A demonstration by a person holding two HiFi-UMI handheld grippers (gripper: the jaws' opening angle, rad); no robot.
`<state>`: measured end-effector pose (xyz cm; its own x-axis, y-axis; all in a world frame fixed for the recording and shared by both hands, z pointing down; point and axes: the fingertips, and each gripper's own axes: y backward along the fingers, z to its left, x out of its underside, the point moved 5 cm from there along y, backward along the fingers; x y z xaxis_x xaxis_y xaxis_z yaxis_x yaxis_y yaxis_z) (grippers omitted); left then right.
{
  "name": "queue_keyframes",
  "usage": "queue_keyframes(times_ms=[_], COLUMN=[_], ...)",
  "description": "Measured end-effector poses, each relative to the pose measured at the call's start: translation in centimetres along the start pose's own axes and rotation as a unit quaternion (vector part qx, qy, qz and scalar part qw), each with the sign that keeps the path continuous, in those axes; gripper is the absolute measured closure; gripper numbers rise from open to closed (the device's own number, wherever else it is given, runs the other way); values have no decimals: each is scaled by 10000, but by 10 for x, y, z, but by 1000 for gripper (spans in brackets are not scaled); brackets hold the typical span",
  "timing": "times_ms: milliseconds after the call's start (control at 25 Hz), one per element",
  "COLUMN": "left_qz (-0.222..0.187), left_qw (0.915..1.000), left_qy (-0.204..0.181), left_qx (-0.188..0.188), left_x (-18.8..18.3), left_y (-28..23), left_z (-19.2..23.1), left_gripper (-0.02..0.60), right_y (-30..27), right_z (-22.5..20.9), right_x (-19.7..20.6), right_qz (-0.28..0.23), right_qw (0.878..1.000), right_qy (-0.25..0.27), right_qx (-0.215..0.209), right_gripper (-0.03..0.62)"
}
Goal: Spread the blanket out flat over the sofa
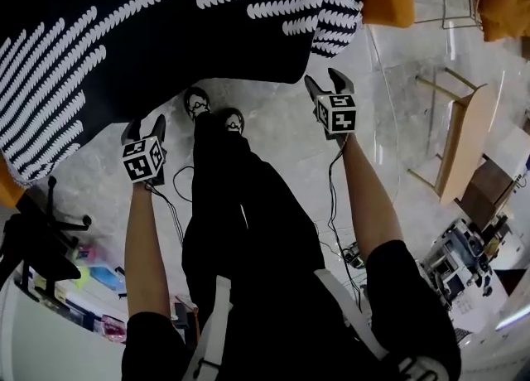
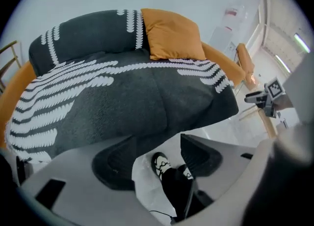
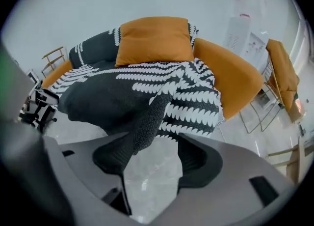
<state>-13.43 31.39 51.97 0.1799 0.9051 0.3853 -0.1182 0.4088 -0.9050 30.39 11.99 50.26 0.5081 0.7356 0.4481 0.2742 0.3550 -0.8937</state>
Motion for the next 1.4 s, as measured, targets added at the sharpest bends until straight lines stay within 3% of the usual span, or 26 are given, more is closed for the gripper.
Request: queue_keyframes(times_ms=[320,440,680,1080,1320,1360,1400], left_qz=[-288,-364,-278,-295,-217,-228,-248], left_qw=[9942,9910,9876,9904,9916,9918,9919], left_qy=[-579,-813,-1180,-1073,-1076,-1084,-1094], left_qx=[863,999,996,822,677,631,595], left_x=[-103,-126,-142,-169,-158,-159,-161], left_y=[-24,-20,-40,-45,-57,-55,-54], left_z=[-94,-124,-190,-288,-273,-271,-271], left_gripper=[313,313,313,313,314,314,313], right_y=[22,21,12,-26,-106,-114,-120], right_z=[-44,-48,-69,-131,-113,-112,-115], right_x=[-2,-14,-18,-42,-34,-32,-31], right_qz=[-208,-448,-721,-781,-360,-222,-84], right_qw=[9962,9952,9953,9932,9864,9870,9886], right_qy=[-768,-804,-647,-806,-1589,-1581,-1494], right_qx=[367,330,58,-295,-227,-204,-177], right_gripper=[304,304,306,302,286,293,357])
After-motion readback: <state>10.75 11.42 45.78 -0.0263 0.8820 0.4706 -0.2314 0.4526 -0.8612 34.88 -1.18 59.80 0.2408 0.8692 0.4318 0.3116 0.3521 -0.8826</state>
